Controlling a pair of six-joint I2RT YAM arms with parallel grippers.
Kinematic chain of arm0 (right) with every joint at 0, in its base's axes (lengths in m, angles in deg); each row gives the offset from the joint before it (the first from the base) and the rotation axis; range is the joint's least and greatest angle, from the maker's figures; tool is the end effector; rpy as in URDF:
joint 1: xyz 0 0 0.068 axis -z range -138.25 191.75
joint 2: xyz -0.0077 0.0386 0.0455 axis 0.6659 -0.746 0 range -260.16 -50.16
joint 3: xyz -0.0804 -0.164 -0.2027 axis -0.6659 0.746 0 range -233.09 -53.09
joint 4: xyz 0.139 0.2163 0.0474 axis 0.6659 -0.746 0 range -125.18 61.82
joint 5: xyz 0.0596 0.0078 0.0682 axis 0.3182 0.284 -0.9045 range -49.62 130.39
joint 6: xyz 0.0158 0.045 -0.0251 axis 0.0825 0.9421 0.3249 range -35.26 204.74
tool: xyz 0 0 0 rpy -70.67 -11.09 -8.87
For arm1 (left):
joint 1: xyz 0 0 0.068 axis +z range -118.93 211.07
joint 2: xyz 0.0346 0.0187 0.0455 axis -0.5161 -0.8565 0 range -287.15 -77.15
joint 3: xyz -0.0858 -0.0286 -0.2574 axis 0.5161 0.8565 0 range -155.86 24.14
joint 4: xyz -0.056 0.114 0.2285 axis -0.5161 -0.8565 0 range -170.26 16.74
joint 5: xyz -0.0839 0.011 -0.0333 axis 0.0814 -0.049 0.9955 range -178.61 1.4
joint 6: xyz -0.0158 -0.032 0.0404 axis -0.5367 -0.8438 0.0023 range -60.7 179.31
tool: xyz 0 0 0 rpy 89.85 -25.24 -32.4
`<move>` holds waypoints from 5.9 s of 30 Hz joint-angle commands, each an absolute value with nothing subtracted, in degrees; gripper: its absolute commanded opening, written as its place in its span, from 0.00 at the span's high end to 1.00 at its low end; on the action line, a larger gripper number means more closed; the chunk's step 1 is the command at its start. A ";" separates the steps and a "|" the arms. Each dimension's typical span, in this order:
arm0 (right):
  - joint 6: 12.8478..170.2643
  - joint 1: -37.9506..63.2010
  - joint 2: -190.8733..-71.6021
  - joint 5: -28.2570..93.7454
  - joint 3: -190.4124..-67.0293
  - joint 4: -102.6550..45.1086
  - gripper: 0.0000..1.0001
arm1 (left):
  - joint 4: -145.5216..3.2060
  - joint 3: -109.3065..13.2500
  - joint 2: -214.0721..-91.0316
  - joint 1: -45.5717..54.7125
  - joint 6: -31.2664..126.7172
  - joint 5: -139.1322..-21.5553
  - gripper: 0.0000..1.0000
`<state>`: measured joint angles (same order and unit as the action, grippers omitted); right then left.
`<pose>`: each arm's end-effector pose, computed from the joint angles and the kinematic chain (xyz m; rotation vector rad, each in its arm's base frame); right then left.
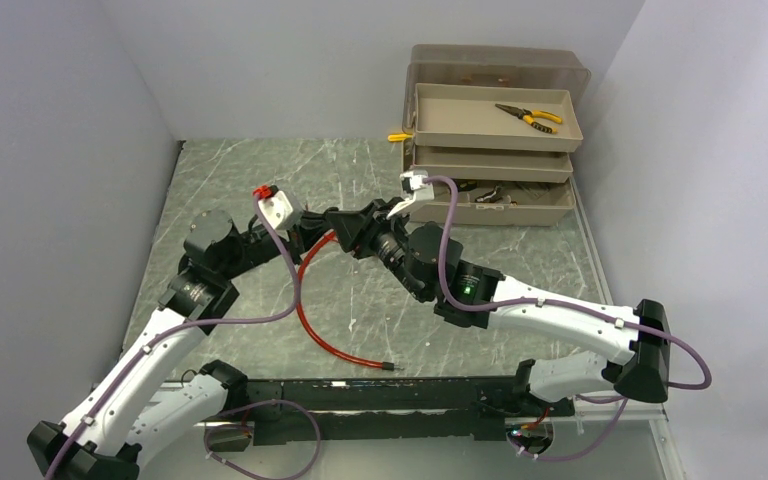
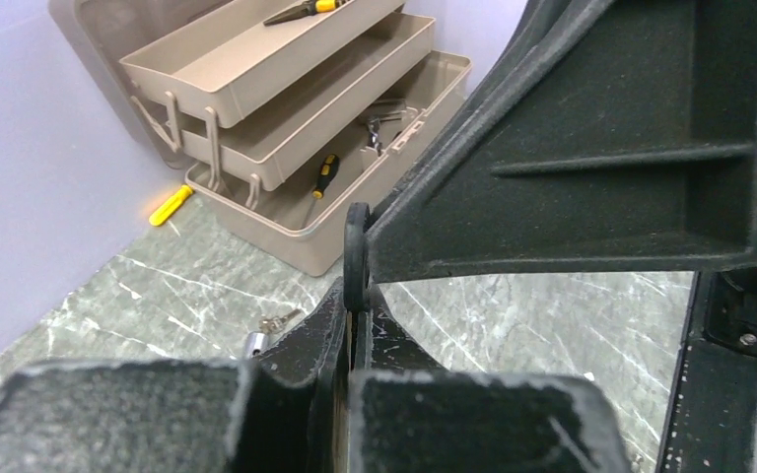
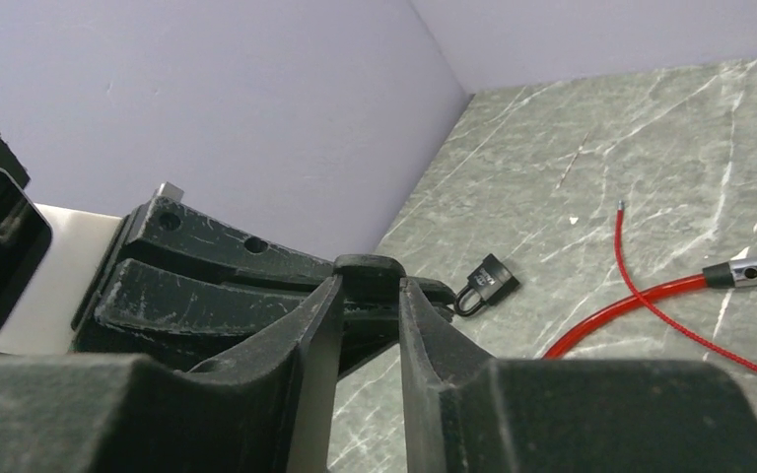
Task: Unlock with the key
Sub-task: Pick up the key from the center of the board, then pick up the lock from the center of the board.
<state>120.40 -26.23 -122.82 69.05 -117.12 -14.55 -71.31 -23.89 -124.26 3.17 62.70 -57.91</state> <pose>0.1272 0.2693 0.3973 -0.0164 1.5929 1.0740 0.1583 -0.1044 0.3761 0.8286 1.3395 -0.7436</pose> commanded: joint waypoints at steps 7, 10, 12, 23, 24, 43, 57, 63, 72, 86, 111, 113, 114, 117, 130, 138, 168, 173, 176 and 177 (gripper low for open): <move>115.78 -24.70 -115.13 64.78 -114.79 -13.28 0.70 | -78.71 -27.50 -121.64 6.63 65.67 -50.04 1.00; 115.97 -21.42 -113.49 59.03 -115.92 -17.47 0.65 | -82.35 -27.40 -120.66 6.79 66.85 -44.16 1.00; 116.34 -19.07 -113.35 54.31 -117.60 -20.34 0.64 | -86.08 -28.50 -120.41 6.97 67.95 -41.36 1.00; 103.42 -7.08 -117.98 11.68 -133.51 -37.85 0.48 | -102.11 -31.72 -119.21 6.99 73.58 -29.64 1.00; 101.80 -6.36 -118.43 7.42 -134.58 -39.27 0.47 | -102.96 -32.14 -119.43 6.99 74.16 -28.69 1.00; 85.39 -5.01 -125.31 -13.63 -144.74 -58.72 0.41 | -108.39 -35.17 -122.11 5.28 77.47 -27.01 1.00; 74.52 -16.19 -133.32 0.47 -152.65 -69.90 0.56 | -107.55 -35.50 -122.50 5.23 76.94 -27.72 1.00; 73.52 -17.16 -133.83 4.12 -153.26 -71.03 0.60 | -107.68 -35.25 -122.16 5.27 77.10 -27.69 1.00; 72.57 -18.86 -134.92 7.21 -153.61 -71.77 0.74 | -107.63 -35.69 -122.23 5.24 76.93 -27.48 1.00; 74.75 -19.01 -129.71 17.01 -144.92 -65.60 1.00 | -110.78 -36.16 -122.04 5.78 78.32 -36.32 0.21; 92.70 -5.03 -105.75 17.06 -115.15 -43.88 1.00 | -102.70 -41.06 -164.64 30.85 89.42 -76.43 0.01; 93.05 -4.88 -105.54 16.71 -114.75 -43.42 1.00 | -101.12 -41.37 -166.59 30.81 89.17 -78.48 0.01; 93.21 -4.84 -105.53 16.66 -114.54 -43.22 1.00 | -100.77 -41.72 -167.75 30.81 89.11 -79.43 0.01; 93.59 -4.52 -105.75 16.24 -114.01 -42.46 1.00 | -100.89 -43.06 -171.62 30.81 89.24 -83.12 0.01; 94.99 -3.63 -107.31 15.32 -114.53 -40.75 1.00 | -103.05 -41.97 -178.04 30.81 91.35 -78.89 0.05; 95.33 -3.66 -107.66 14.78 -114.74 -40.04 1.00 | -103.02 -41.35 -180.72 30.81 92.06 -77.49 0.21; 94.58 -1.83 -107.29 14.94 -114.93 -42.46 1.00 | -140.10 -33.62 -140.02 25.35 133.97 -49.09 1.00; 93.75 -0.61 -104.76 14.53 -114.32 -43.21 1.00 | -146.61 -39.79 -129.65 16.55 139.80 -43.32 1.00; 93.82 0.04 -103.64 14.08 -113.61 -43.39 1.00 | -139.57 -40.70 -125.13 7.80 132.68 -41.38 1.00; 93.80 0.27 -103.45 13.84 -113.44 -43.65 1.00 | -136.09 -40.80 -124.22 4.62 128.46 -41.36 1.00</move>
<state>94.61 -0.53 -105.92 15.68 -113.64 -44.58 -140.64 -38.32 -127.65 12.96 132.43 -48.73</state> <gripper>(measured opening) 0.042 0.608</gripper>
